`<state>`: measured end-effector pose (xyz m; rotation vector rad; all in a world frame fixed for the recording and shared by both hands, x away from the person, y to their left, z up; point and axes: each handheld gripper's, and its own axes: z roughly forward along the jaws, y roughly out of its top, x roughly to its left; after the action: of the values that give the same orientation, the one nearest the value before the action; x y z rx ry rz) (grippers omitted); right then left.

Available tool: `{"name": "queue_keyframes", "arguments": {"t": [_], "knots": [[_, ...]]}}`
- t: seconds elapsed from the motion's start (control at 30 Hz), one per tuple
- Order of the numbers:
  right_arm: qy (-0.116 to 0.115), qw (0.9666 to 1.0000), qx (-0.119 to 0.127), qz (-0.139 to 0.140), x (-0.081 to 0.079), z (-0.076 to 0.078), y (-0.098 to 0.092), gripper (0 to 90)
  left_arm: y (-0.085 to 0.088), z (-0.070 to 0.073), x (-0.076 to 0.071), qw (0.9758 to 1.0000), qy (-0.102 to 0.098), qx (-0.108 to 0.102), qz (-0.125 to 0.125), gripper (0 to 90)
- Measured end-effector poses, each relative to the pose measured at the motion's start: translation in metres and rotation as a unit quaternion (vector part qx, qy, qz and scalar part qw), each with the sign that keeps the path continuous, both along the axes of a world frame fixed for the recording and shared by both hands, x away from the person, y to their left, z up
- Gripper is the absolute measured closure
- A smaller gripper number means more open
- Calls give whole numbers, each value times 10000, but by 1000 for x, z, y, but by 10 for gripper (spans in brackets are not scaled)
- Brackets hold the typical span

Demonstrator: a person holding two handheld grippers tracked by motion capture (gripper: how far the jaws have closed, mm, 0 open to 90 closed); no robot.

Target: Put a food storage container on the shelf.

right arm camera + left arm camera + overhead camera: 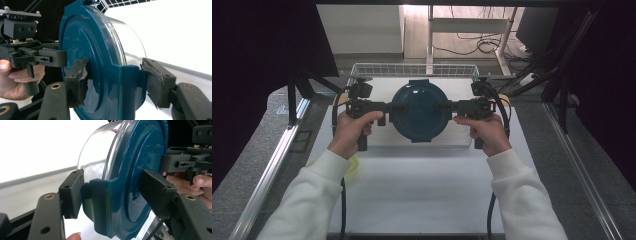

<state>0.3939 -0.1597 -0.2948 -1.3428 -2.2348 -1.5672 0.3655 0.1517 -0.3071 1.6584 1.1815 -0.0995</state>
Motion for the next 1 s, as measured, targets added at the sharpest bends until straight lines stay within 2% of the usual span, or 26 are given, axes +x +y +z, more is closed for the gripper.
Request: {"name": "queue_keyframes", "arguments": {"t": [0.37,0.47,0.67,0.87,1.0], "knots": [[52,10000,21,-10,26,16,1,400,2,16,28,10000,31,-9,-45,365],[53,10000,-14,-34,35,24,3,401,4,21,38,9999,67,-90,-30,365],[71,10000,-15,-62,46,32,6,401,7,28,49,9999,70,-108,-11,364],[85,10000,26,-41,52,32,8,401,9,30,53,10000,80,-51,-8,364],[156,9999,49,-33,57,28,9,403,11,26,59,9999,129,-18,-54,364]]}}
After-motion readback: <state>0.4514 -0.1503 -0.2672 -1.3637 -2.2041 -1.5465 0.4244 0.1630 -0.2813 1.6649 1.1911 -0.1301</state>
